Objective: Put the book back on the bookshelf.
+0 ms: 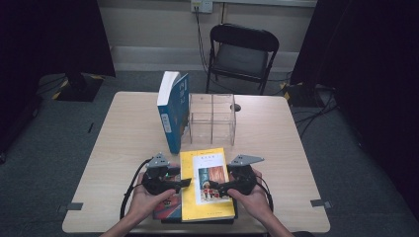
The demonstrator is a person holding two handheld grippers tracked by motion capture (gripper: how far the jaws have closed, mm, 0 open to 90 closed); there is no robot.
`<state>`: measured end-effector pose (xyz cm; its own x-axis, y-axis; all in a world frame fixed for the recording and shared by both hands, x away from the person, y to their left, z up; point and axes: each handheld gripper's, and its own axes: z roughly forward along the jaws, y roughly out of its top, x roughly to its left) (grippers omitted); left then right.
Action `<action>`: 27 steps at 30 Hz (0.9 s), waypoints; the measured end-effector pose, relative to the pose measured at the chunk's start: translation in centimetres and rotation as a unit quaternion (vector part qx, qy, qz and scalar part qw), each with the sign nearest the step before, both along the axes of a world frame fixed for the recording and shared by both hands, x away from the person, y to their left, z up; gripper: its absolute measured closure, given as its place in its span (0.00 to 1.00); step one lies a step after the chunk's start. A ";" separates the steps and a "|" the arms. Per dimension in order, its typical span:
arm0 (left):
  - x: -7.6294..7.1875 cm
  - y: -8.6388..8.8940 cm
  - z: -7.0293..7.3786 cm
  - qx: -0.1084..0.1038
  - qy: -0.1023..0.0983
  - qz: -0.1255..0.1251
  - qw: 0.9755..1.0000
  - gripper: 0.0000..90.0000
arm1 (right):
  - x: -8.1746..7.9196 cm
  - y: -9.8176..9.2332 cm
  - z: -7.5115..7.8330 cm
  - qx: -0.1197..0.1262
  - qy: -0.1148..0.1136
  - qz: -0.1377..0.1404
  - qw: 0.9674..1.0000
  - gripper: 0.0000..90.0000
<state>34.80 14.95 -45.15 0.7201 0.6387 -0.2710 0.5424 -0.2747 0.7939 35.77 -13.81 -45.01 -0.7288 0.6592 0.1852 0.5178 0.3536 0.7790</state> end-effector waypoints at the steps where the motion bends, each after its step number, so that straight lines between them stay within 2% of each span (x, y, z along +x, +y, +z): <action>1: 0.0 0.0 0.0 0.000 0.000 0.001 1.000 0.39 | 0.0 0.0 0.0 0.000 0.001 0.000 1.000 0.10; 8: -0.2 0.0 0.0 0.002 -0.003 0.003 1.000 0.39 | -0.1 0.1 -0.1 0.007 -0.006 -0.006 1.000 0.11; 10: -0.3 0.0 -0.2 -0.001 -0.011 0.003 1.000 0.39 | -0.2 0.0 -0.1 0.009 -0.005 -0.010 1.000 0.15; 15: -0.3 -0.1 -0.1 0.005 -0.011 0.005 1.000 0.39 | -0.6 -0.2 0.1 0.015 -0.012 -0.017 1.000 0.18; 20: -0.3 -0.1 -0.1 0.004 -0.010 0.006 1.000 0.39 | -0.7 -0.5 0.5 0.040 -0.015 -0.019 0.999 0.21; 27: -0.3 0.0 -0.3 -0.004 -0.012 0.003 1.000 0.38 | -1.3 -1.0 0.9 0.054 -0.009 -0.013 0.998 0.24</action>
<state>34.49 14.98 -45.41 0.7229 0.6408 -0.2585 0.5241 -0.2647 0.8095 34.50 -14.82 -44.15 -0.7158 0.6547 0.2429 0.5114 0.2547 0.8207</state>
